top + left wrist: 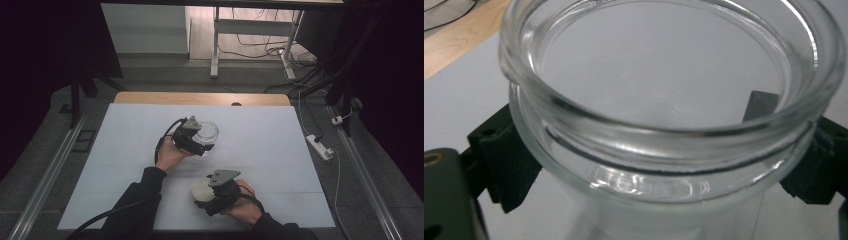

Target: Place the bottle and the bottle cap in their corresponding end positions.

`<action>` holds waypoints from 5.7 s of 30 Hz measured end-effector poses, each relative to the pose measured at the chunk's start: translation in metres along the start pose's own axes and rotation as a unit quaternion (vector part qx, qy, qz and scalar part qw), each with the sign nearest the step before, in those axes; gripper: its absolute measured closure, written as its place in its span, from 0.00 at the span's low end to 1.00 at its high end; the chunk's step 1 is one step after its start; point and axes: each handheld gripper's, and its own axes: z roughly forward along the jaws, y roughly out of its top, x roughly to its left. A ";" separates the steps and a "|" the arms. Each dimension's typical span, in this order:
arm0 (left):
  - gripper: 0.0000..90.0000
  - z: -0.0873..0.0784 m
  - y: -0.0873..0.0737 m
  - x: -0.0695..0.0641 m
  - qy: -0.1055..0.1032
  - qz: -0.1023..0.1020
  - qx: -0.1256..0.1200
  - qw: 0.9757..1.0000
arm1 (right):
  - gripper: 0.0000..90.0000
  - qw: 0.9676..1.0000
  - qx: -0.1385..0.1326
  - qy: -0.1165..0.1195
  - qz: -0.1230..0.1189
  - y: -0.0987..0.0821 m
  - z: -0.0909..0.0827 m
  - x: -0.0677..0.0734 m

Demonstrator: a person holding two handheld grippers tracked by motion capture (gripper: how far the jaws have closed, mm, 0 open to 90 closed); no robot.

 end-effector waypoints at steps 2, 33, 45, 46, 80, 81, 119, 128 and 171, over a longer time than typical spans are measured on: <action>0.08 0.002 -0.001 0.000 0.000 -0.001 0.000 1.000 | 0.08 1.000 0.005 0.000 0.001 -0.001 0.002 -0.001; 0.07 0.009 -0.007 0.003 0.000 -0.019 0.015 1.000 | 0.06 0.999 0.048 -0.012 0.016 -0.005 0.017 -0.005; 0.01 0.004 -0.007 0.002 -0.011 -0.030 0.028 0.999 | 0.00 0.999 0.032 -0.005 0.040 -0.002 0.009 -0.009; 0.01 0.003 -0.007 0.001 -0.010 -0.029 0.029 0.999 | 0.00 0.999 0.031 -0.005 0.041 -0.002 0.009 -0.008; 0.00 -0.032 -0.031 -0.021 -0.019 -0.030 0.046 0.998 | 0.00 0.999 0.016 -0.012 0.046 0.003 -0.011 -0.010; 0.00 -0.033 -0.032 -0.022 -0.019 -0.030 0.047 0.998 | 0.00 0.999 0.016 -0.012 0.047 0.003 -0.012 -0.010; 0.00 -0.091 -0.056 -0.068 -0.051 -0.045 0.029 0.997 | 0.00 0.998 -0.004 -0.027 0.065 0.000 -0.045 -0.015; 0.00 -0.100 -0.068 -0.078 -0.042 -0.046 0.049 0.997 | 0.00 0.996 0.005 -0.043 0.073 -0.006 -0.052 -0.017; 0.00 -0.186 -0.154 -0.092 0.033 -0.139 0.050 0.989 | 0.00 0.980 0.024 -0.132 0.149 -0.071 -0.118 -0.029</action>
